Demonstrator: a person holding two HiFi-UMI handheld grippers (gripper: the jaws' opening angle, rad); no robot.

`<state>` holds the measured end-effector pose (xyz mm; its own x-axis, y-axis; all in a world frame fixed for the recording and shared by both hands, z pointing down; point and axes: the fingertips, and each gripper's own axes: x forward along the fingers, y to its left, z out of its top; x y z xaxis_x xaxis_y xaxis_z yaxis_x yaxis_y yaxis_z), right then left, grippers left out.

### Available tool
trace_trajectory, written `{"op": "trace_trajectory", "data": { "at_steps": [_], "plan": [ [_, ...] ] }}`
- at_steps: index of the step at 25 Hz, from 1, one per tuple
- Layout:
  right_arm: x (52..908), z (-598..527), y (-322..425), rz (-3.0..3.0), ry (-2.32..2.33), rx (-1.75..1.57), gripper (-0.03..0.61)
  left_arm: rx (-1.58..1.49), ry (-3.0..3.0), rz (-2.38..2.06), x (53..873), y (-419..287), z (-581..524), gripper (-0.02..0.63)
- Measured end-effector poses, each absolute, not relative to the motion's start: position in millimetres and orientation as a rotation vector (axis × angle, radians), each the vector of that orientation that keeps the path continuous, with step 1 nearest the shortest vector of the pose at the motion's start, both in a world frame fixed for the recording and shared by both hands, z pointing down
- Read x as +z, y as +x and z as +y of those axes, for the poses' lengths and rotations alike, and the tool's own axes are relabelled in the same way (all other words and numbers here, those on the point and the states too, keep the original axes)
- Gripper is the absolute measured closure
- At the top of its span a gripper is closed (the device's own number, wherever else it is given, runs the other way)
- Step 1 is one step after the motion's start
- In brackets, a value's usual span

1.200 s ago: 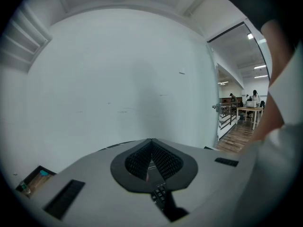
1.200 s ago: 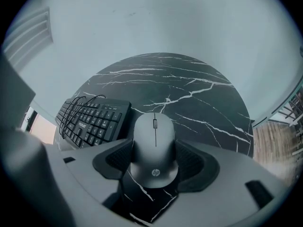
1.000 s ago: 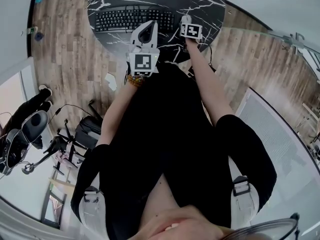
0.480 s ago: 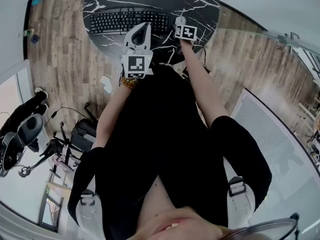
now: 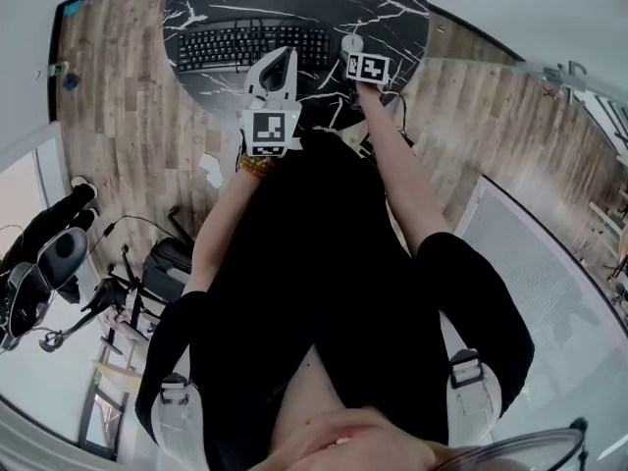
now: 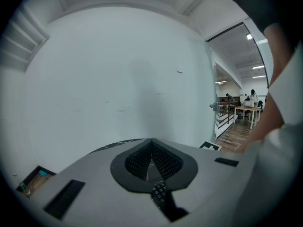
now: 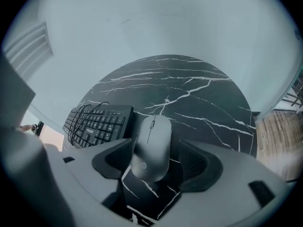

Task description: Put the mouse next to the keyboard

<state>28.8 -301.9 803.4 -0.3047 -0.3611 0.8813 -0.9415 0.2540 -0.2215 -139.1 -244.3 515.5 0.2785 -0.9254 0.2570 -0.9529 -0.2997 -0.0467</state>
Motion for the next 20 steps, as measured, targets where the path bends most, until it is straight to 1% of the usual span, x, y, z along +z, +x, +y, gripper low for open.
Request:
{"op": "trace_trajectory", "data": {
  "at_steps": [5,10,20],
  "plan": [
    [787,-306,29,-1.86,1.214,1.052,0.296,0.346,2.422,-1.786,512,-135,-246,0.6],
    [753,-322,26,-1.962,1.241,1.044,0.296,0.295,2.443,-1.79,499,-130,-257,0.6],
    [673,-350,34,-2.158,1.266,0.922,0.296,0.247,2.527,-1.801,468,-124,-279,0.6]
  ]
}}
